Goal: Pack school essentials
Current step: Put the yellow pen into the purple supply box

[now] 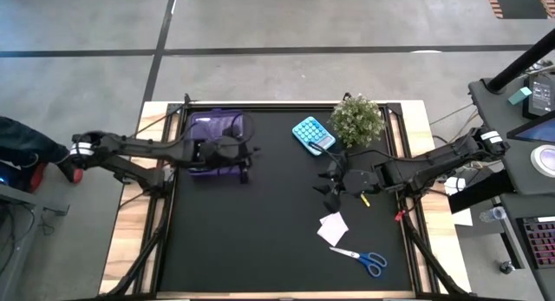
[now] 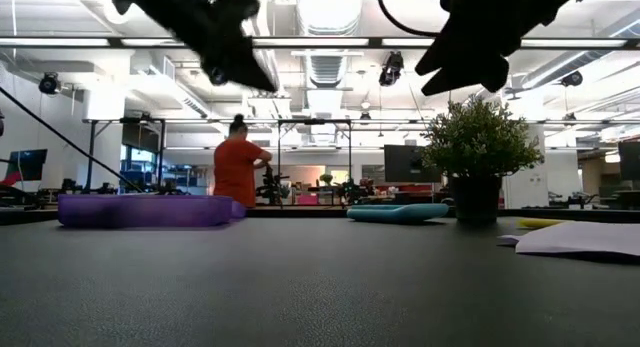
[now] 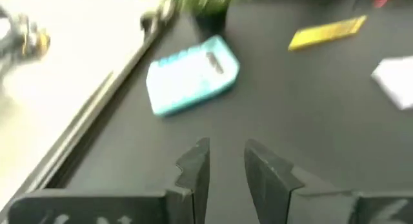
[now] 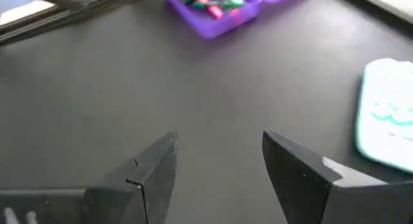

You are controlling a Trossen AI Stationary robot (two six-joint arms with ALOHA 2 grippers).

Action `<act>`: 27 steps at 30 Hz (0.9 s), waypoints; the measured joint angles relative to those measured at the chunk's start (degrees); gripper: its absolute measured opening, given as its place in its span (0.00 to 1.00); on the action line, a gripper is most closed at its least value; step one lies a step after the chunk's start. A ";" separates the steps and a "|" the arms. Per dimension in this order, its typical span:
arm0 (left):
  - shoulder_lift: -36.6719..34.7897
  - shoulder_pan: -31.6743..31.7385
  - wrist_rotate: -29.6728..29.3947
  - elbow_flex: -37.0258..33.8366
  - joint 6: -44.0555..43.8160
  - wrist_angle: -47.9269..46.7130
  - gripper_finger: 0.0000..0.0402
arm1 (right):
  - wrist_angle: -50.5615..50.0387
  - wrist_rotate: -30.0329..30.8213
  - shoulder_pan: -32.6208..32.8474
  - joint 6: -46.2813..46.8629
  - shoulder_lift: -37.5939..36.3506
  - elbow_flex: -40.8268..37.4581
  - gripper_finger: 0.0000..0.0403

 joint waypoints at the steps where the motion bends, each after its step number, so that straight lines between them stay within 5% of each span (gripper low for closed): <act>1: -0.11 -1.12 -0.11 -0.13 0.05 2.65 0.20 | -0.02 -1.36 0.02 0.02 0.00 0.00 0.53; 9: 0.99 -6.62 -0.16 -3.20 0.17 16.59 0.20 | -4.73 -4.91 0.04 7.11 0.00 0.02 0.53; 17: 2.38 -7.42 -0.22 -4.12 0.04 17.98 0.20 | -32.32 -3.29 0.07 29.99 2.19 0.04 0.53; 22: 2.76 -7.42 -0.22 -4.14 0.02 18.00 0.20 | -43.85 -11.36 0.76 37.68 6.18 0.00 0.53; 27: 3.03 -7.42 -0.25 -4.14 0.00 17.94 0.20 | -44.66 -15.55 1.59 37.21 10.18 0.00 0.53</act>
